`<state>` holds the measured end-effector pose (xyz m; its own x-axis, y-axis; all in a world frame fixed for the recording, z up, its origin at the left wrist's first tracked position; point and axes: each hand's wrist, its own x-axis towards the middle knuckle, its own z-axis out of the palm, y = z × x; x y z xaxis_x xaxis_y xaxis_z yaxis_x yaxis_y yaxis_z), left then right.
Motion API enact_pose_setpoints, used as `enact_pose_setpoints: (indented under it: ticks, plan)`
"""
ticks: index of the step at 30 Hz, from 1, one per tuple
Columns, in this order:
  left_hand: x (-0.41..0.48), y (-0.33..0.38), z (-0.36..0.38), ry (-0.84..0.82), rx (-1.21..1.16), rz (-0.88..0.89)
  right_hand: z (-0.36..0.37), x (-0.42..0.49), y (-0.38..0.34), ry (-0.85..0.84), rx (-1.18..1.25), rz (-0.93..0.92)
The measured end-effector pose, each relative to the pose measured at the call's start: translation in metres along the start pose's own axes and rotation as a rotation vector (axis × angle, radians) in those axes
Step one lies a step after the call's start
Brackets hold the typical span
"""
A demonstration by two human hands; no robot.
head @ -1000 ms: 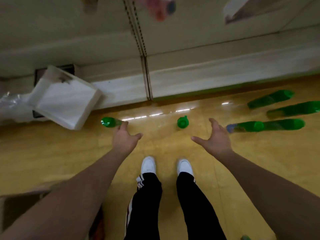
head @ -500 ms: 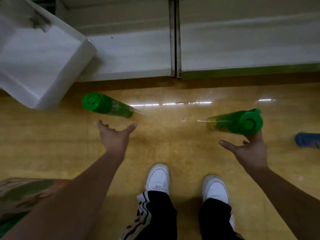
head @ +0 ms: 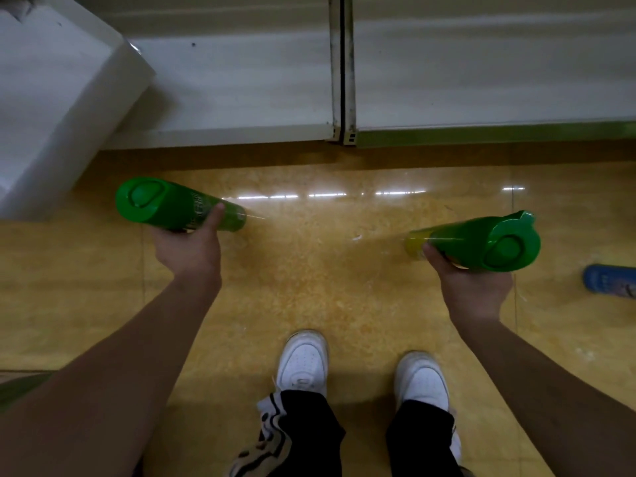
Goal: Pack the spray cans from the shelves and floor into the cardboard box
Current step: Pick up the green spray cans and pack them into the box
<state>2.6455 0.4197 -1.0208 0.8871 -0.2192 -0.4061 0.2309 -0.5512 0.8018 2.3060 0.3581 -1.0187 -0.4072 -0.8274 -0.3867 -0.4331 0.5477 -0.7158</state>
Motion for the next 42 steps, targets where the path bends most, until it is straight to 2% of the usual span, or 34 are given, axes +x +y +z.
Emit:
enact_pose_setpoints:
  ticks: [11,20,25,28,33,37,42]
  plan:
    - [0.002,-0.006,0.003,0.004,0.107,0.073,0.005,-0.007,0.006,0.058,0.092,0.034]
    - [-0.038,-0.002,0.009,-0.189,0.283,0.147,-0.009,-0.012,0.001,0.059,0.037,0.023]
    - [-0.087,0.025,-0.007,-0.276,0.321,0.162,-0.041,-0.04,-0.023,-0.01,-0.004,0.011]
    - [-0.117,0.054,-0.033,-0.298,0.312,0.17,-0.061,-0.065,-0.056,-0.084,-0.01,-0.013]
    - [-0.173,0.134,-0.113,-0.221,0.228,0.124,-0.093,-0.127,-0.149,-0.272,-0.023,-0.119]
    - [-0.227,0.225,-0.214,-0.075,0.071,0.063,-0.133,-0.205,-0.255,-0.466,-0.025,-0.266]
    - [-0.285,0.331,-0.358,0.09,-0.115,0.106,-0.196,-0.326,-0.393,-0.691,0.06,-0.496]
